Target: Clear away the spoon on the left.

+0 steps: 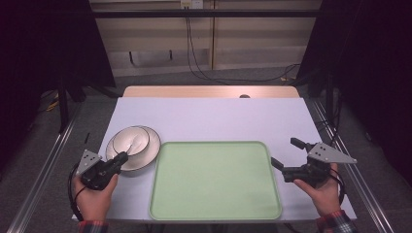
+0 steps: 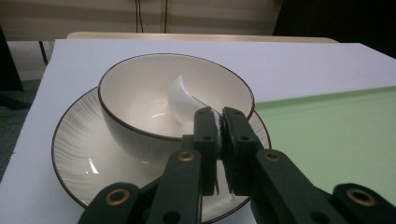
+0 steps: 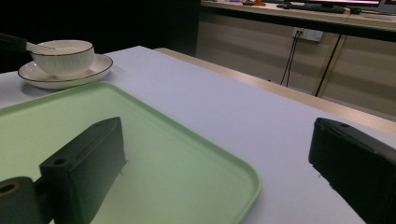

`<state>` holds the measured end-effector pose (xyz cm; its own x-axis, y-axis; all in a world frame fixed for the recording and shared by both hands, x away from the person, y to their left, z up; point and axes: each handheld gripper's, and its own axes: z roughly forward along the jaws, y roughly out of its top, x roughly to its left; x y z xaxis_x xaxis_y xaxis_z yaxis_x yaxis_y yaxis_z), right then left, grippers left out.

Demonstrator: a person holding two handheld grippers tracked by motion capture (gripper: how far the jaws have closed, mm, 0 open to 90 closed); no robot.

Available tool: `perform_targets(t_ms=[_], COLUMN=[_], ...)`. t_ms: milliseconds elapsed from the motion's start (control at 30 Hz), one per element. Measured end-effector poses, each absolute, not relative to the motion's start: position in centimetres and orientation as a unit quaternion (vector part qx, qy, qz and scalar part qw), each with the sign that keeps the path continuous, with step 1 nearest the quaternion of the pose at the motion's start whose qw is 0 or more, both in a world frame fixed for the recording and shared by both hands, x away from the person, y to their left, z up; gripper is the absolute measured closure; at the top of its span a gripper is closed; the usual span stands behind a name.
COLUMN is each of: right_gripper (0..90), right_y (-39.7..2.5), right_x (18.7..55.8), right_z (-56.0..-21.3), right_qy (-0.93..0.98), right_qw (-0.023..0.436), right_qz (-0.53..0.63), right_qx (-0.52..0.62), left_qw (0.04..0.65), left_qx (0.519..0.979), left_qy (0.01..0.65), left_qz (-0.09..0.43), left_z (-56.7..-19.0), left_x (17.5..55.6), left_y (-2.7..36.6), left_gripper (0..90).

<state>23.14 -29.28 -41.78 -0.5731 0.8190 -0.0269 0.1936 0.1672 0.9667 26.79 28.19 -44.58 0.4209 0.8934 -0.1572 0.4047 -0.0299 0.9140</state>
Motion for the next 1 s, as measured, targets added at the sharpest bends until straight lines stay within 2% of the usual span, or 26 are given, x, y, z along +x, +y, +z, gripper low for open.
perform_targets(t_ms=[500,1000], right_gripper=[3.2,3.1], right_y=[-29.3,-29.6], right_x=[23.2,23.1], right_z=[-41.8,-41.7], right_qy=[0.706,0.700], right_qw=[0.287,0.288], right_qz=[0.539,0.544], right_qx=[0.360,0.362], left_qw=[0.518,0.523], left_qx=[0.666,0.661], left_qy=[0.481,0.481], left_qz=[0.239,0.241], left_z=[-43.2,-41.0], left_x=[27.8,31.0], left_y=[28.4,28.1], left_gripper=[84.9,84.9])
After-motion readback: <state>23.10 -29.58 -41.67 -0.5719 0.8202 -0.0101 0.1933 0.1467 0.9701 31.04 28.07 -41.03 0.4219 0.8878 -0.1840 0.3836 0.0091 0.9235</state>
